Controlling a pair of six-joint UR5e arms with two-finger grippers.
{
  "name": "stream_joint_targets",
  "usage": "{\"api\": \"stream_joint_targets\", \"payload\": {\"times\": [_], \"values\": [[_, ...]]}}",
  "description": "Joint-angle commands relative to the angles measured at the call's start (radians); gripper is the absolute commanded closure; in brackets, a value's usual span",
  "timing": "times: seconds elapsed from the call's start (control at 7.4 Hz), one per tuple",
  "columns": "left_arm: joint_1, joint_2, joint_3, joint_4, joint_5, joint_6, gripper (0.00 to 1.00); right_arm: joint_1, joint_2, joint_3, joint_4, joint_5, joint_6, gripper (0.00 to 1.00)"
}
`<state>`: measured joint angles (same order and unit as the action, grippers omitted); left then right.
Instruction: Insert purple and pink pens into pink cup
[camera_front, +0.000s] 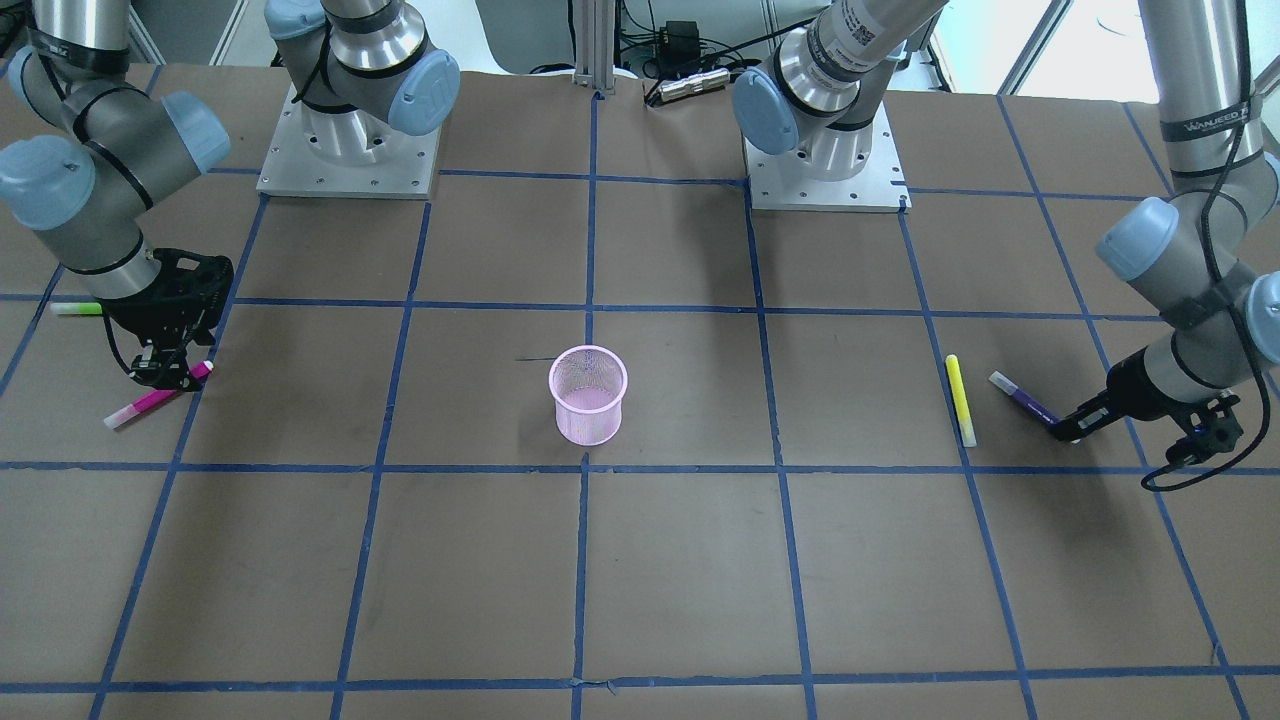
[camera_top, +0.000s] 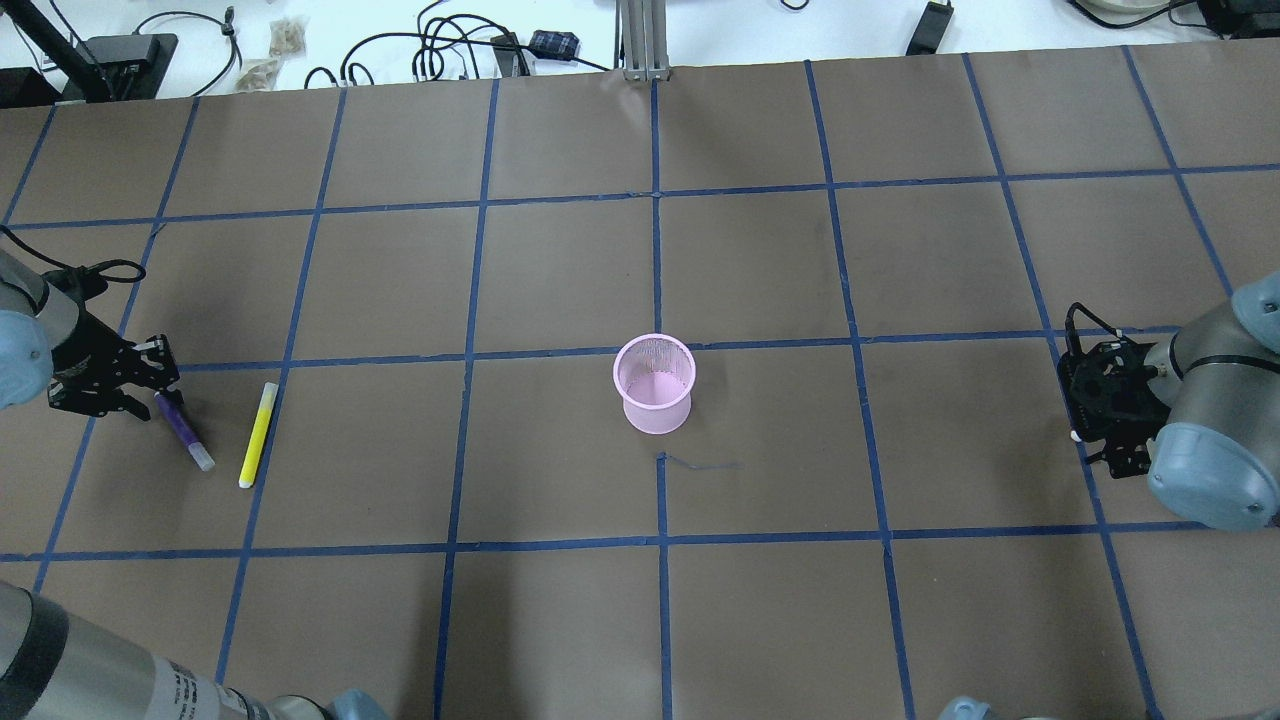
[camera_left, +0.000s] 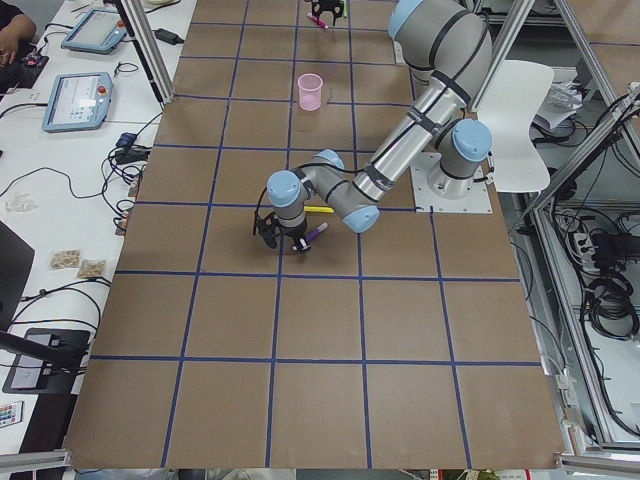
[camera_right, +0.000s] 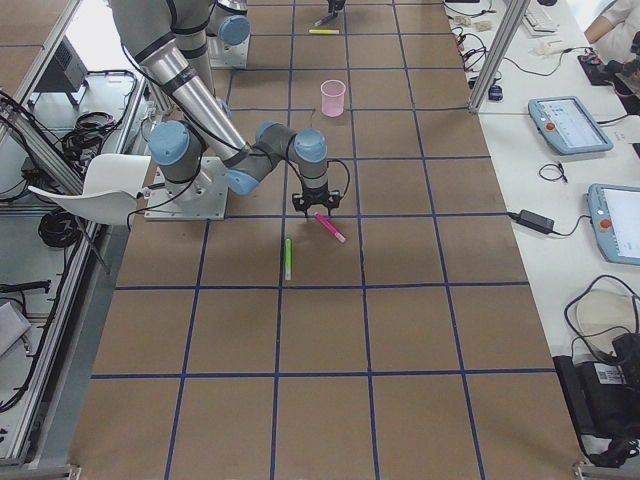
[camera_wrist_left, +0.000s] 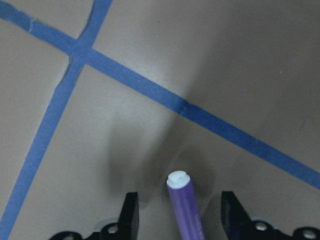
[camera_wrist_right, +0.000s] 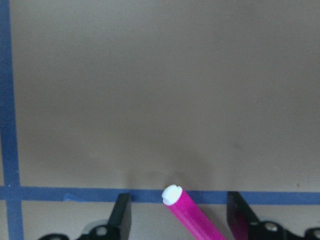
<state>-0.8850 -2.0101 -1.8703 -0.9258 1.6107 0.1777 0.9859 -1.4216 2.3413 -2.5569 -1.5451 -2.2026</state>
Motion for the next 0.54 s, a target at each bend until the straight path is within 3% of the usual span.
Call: {"api": "stream_joint_targets", "payload": {"times": [0.0,0.14,0.41], "values": [[0.0,0.001,0.0,-0.013,0.001,0.002,1.0,0.0,0.001,0.001,0.0,0.0,0.0,0.37],[0.0,-0.001,0.0,-0.015,-0.002,0.0,1.0,-0.001,0.009,0.0,0.0,-0.001,-0.002,0.38],[-0.006,0.008,0.011,-0.013,0.0,0.003,1.0,0.0,0.013,-0.002,0.0,-0.01,-0.005,0.6]]}}
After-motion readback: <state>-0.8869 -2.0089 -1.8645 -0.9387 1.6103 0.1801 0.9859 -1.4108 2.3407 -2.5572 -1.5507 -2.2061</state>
